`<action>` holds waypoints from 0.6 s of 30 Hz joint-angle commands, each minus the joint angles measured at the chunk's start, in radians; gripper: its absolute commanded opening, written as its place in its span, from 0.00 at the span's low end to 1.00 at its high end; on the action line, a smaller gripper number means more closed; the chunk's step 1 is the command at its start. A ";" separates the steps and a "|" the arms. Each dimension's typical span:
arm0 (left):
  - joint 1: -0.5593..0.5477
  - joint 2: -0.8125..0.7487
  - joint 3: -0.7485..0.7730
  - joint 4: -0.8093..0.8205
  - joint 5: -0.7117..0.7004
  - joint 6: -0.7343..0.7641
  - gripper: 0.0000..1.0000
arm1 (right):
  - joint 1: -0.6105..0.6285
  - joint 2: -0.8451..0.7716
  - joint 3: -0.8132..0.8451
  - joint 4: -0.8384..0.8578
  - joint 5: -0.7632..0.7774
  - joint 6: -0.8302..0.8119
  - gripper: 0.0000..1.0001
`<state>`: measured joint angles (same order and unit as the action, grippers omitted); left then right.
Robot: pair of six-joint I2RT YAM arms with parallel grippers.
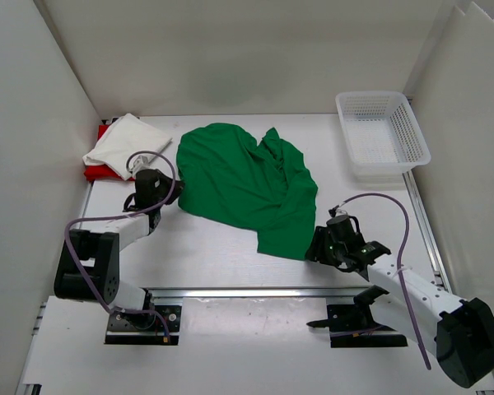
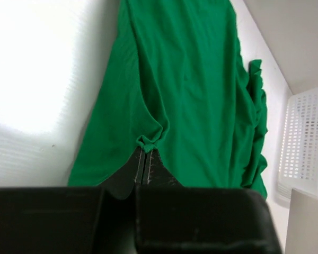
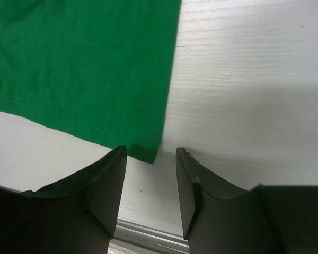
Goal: Fold and stack the t-shirts
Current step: Flatten out the tshirt
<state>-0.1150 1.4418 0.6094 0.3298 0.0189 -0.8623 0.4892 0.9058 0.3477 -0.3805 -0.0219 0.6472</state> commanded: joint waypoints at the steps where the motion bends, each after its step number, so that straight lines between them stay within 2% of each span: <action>1: -0.018 -0.054 -0.030 0.032 0.010 -0.006 0.00 | -0.009 0.019 -0.041 0.029 -0.027 0.005 0.40; 4: -0.029 -0.081 -0.048 0.043 -0.005 -0.006 0.00 | -0.001 0.059 -0.023 0.005 -0.015 -0.021 0.35; 11: -0.020 -0.161 -0.094 0.046 0.007 0.005 0.00 | -0.007 0.103 -0.006 -0.018 -0.032 -0.041 0.16; 14: -0.028 -0.178 -0.097 0.031 -0.002 0.019 0.00 | -0.014 0.119 0.008 -0.011 -0.053 -0.041 0.00; 18: -0.018 -0.216 -0.112 0.023 0.041 0.014 0.00 | -0.011 0.041 0.071 -0.008 -0.024 -0.046 0.00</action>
<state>-0.1360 1.2819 0.5175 0.3477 0.0246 -0.8570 0.4828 0.9882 0.3683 -0.3489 -0.0689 0.6235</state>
